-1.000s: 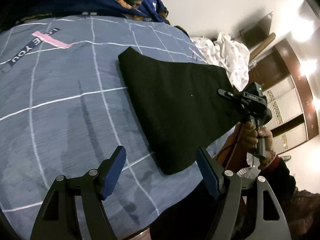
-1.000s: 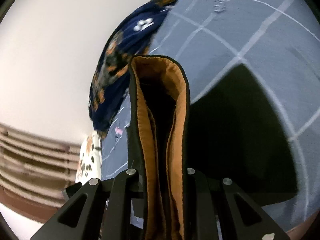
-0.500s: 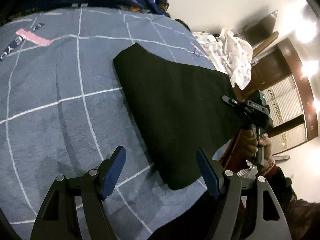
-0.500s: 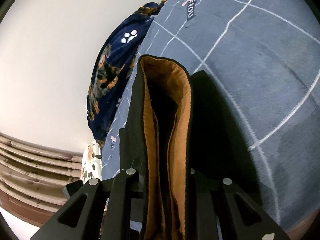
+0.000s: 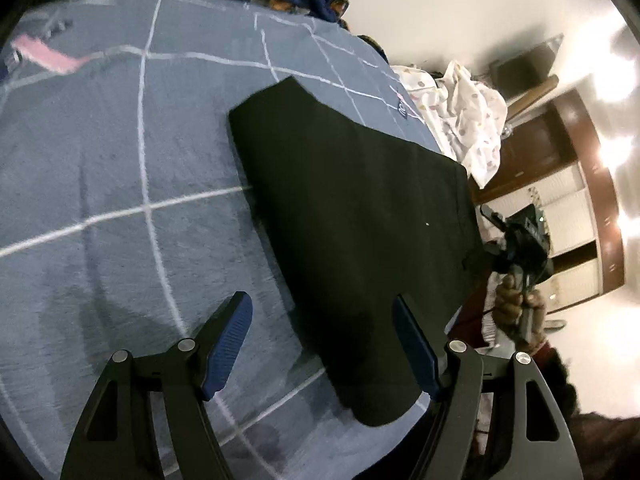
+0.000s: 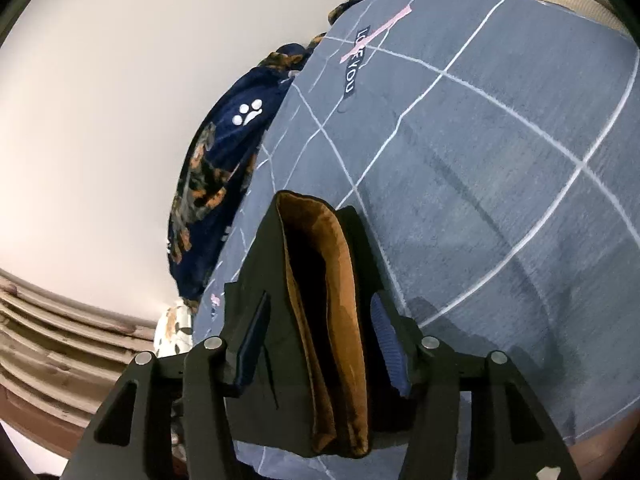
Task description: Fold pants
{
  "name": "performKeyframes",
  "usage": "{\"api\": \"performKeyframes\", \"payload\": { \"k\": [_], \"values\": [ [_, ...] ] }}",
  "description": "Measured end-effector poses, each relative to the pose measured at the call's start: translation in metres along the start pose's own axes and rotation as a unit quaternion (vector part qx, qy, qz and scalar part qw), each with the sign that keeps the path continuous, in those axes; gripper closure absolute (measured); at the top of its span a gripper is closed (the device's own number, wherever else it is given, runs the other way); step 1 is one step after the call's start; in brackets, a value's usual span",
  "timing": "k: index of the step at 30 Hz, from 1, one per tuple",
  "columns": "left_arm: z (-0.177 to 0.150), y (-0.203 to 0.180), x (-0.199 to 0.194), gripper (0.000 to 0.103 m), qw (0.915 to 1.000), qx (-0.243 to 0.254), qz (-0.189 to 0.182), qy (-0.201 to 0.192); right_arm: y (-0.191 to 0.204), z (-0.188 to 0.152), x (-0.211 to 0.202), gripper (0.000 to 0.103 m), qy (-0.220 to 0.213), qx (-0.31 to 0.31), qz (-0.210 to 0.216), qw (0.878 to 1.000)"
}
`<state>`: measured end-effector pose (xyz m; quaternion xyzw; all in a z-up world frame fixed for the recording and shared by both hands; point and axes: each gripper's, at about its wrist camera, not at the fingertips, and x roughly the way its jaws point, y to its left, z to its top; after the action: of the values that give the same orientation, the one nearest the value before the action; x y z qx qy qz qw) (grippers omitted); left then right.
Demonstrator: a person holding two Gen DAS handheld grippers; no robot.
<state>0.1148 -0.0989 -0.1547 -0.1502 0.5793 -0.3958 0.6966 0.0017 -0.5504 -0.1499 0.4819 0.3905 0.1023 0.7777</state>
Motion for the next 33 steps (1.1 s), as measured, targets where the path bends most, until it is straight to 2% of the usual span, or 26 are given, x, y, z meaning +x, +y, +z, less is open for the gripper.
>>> {"api": "performKeyframes", "payload": {
  "k": [5,9,13,14,16,22,24,27,28,29,30,31,32,33],
  "values": [
    [0.005,-0.003,0.011,0.030,0.9997,0.012,-0.022,0.001,0.000,0.000,0.021,0.050,0.043,-0.022,-0.019,0.999],
    [0.010,-0.005,0.015,0.030,0.9994,0.025,-0.025,0.003,0.002,0.005,0.030,0.045,0.050,-0.031,-0.024,0.998],
    [0.014,-0.002,0.017,0.030,0.9988,0.021,-0.044,0.003,0.010,0.008,0.036,0.039,0.063,-0.055,-0.038,0.996],
    [0.015,-0.001,0.018,0.030,0.9985,0.019,-0.052,0.004,0.012,0.009,0.037,0.036,0.065,-0.061,-0.043,0.995],
    [0.016,0.001,0.019,0.030,0.9977,0.018,-0.065,0.007,0.014,0.013,0.039,0.036,0.067,-0.074,-0.069,0.993],
    [0.021,0.001,0.027,0.030,0.9949,0.010,-0.093,0.036,0.013,0.012,0.045,0.036,0.095,-0.078,-0.051,0.991],
    [0.021,-0.006,0.034,0.030,0.9931,0.020,-0.104,0.050,0.016,0.008,0.048,0.034,0.111,-0.082,-0.041,0.990],
    [0.024,-0.021,0.042,0.030,0.9930,0.048,-0.095,0.051,0.023,-0.001,0.053,0.034,0.118,-0.101,-0.041,0.987],
    [0.023,-0.025,0.044,0.032,0.9935,0.057,-0.087,0.045,0.023,-0.001,0.053,0.035,0.117,-0.102,-0.041,0.987],
    [0.023,-0.026,0.044,0.044,0.9943,0.062,-0.077,0.040,0.022,0.000,0.053,0.043,0.116,-0.098,-0.041,0.988],
    [0.021,-0.027,0.043,0.053,0.9957,0.067,-0.053,0.034,0.019,0.000,0.054,0.062,0.119,-0.092,-0.042,0.988],
    [0.020,-0.027,0.044,0.069,0.9965,0.068,-0.039,0.031,0.016,-0.001,0.054,0.065,0.119,-0.085,-0.036,0.989],
    [0.019,-0.025,0.044,0.076,0.9970,0.063,-0.032,0.030,0.015,-0.002,0.053,0.067,0.115,-0.081,-0.030,0.990],
    [0.018,-0.024,0.043,0.078,0.9975,0.058,-0.031,0.028,0.016,-0.005,0.053,0.070,0.112,-0.079,-0.023,0.990]
  ]
}}
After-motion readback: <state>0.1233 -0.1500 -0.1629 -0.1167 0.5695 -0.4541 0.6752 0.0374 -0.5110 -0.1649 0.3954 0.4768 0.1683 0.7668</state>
